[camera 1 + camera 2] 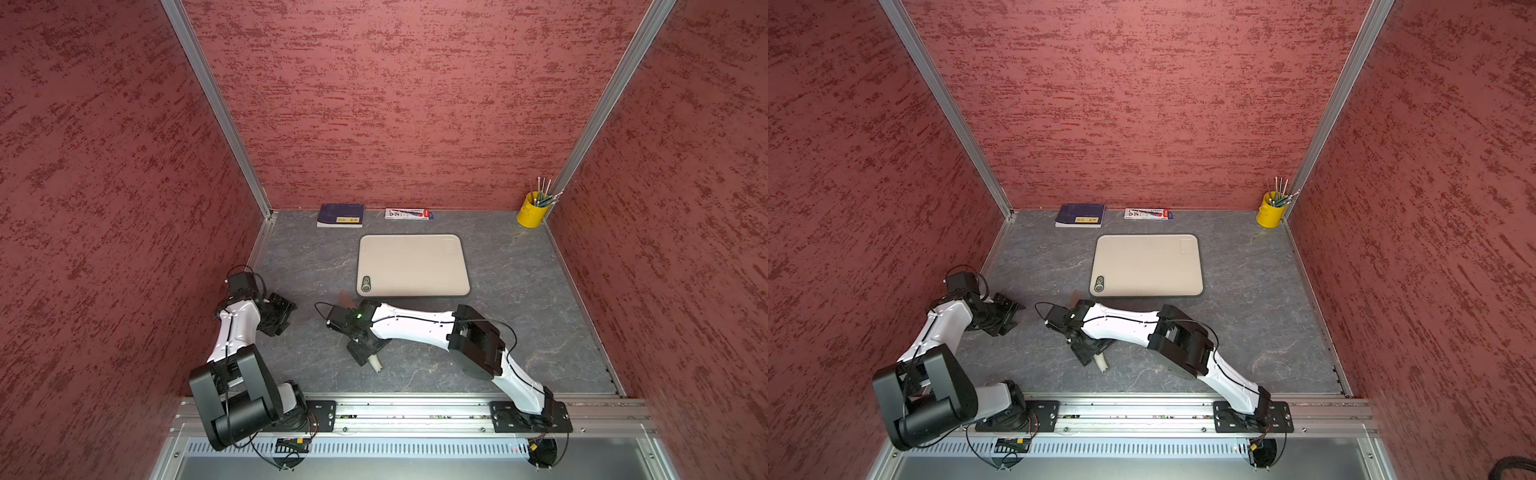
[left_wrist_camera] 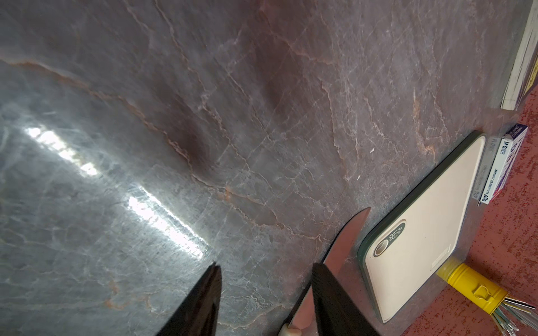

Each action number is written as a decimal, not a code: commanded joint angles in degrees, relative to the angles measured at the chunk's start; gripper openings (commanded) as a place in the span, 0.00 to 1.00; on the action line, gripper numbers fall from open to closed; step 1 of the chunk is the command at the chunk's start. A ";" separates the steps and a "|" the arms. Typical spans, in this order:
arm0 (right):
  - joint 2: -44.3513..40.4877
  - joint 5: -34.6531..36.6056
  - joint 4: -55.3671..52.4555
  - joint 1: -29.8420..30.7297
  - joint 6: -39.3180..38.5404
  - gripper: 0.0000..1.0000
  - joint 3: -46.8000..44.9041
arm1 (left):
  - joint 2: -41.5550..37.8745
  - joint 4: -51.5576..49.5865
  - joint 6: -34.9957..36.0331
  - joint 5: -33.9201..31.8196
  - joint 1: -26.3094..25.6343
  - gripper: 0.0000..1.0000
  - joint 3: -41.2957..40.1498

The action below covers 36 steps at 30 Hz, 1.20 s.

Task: Align the knife with the edge of the cutting board
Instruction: Pick up the knife at the center of the board, then place the knife at the edge of the cutting board.

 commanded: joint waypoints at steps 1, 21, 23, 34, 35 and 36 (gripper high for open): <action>2.44 4.24 -3.13 0.44 -0.51 0.62 1.08 | -0.04 0.90 1.31 0.41 0.76 0.54 -0.30; -14.70 18.30 11.40 -3.27 -15.21 0.00 -3.55 | -2.56 -0.93 0.68 1.20 0.75 0.56 0.35; -16.41 19.00 10.27 -6.52 -12.85 0.00 -2.13 | -2.25 -1.16 0.71 1.42 0.62 0.56 0.29; -23.16 20.78 -4.41 -29.04 0.53 0.00 -10.11 | 0.58 -1.60 1.39 0.90 -3.53 0.57 0.43; -24.03 21.53 -5.26 -29.51 1.67 0.00 -12.41 | 1.11 -1.83 1.45 0.69 -4.24 0.57 0.69; -24.77 21.96 -5.50 -29.66 2.66 0.00 -14.88 | 1.64 -1.91 1.46 0.63 -4.82 0.58 0.85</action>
